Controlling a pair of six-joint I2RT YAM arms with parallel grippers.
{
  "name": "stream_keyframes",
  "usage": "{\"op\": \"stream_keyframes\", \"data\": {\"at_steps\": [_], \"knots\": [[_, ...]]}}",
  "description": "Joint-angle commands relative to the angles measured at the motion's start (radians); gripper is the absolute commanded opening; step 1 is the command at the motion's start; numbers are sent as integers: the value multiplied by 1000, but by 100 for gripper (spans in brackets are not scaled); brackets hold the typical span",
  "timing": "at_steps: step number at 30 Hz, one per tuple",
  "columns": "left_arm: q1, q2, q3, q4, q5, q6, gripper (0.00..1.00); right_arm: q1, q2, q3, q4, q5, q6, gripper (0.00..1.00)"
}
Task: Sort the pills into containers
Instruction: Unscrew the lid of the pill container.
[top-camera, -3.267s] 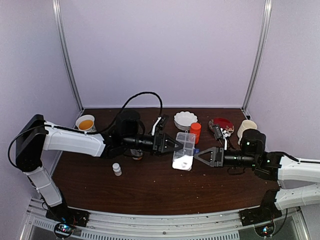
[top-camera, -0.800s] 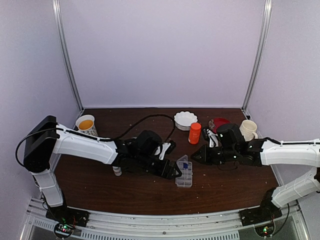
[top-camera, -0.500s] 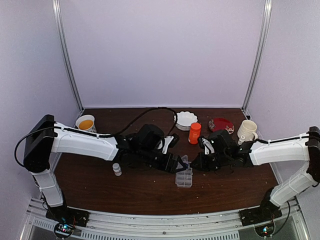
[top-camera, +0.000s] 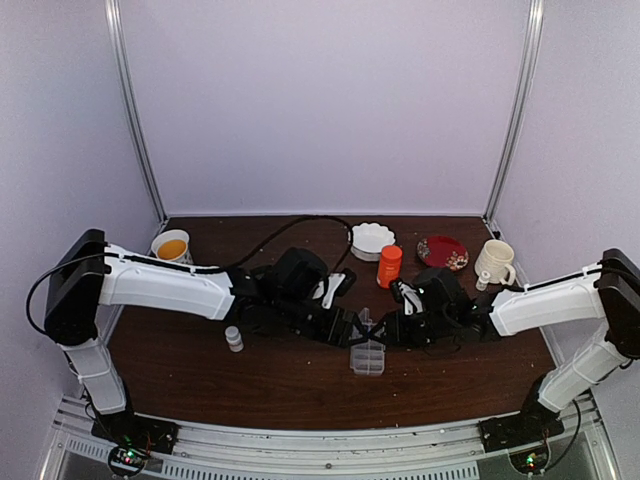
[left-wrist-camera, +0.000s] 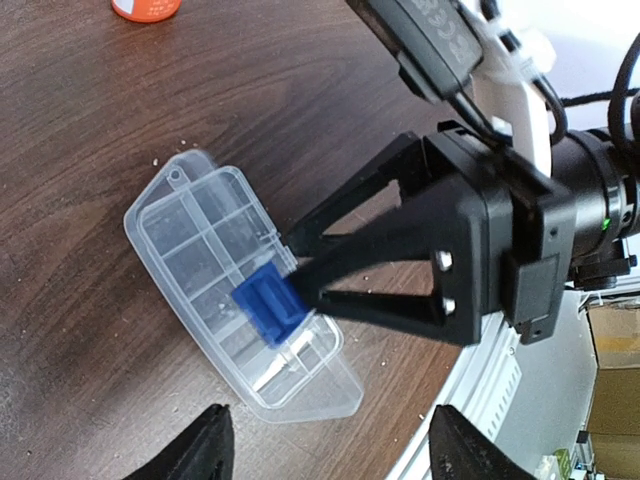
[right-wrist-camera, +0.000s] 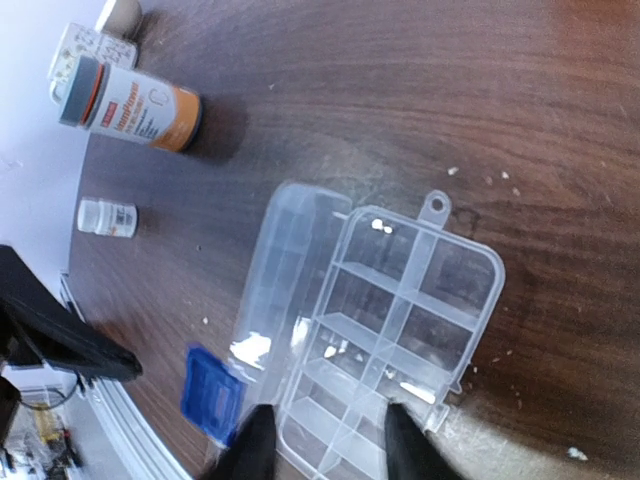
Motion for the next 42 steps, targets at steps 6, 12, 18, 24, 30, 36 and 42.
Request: {"op": "stream_keyframes", "data": {"at_steps": [6, 12, 18, 24, 30, 36, 42], "knots": [[7, -31, 57, -73, -52, 21, 73, 12, 19, -41, 182, -83, 33, 54], [14, 24, 88, -131, -43, 0, 75, 23, 75, -25, 226, -109, 52, 55], [15, 54, 112, -180, -68, 19, 76, 26, 105, -19, 245, -110, 66, 56], [14, 72, 125, -224, -105, 60, 76, 29, 124, -13, 267, -113, 79, 50], [13, 99, 130, -235, -107, 75, 75, 28, 152, -5, 284, -117, 91, 47], [12, 126, 133, -236, -114, 81, 75, 28, 170, -5, 289, -116, 94, 46], [16, 132, 155, -287, -172, 78, 67, 28, 176, -1, 257, -99, 81, 45]]}}
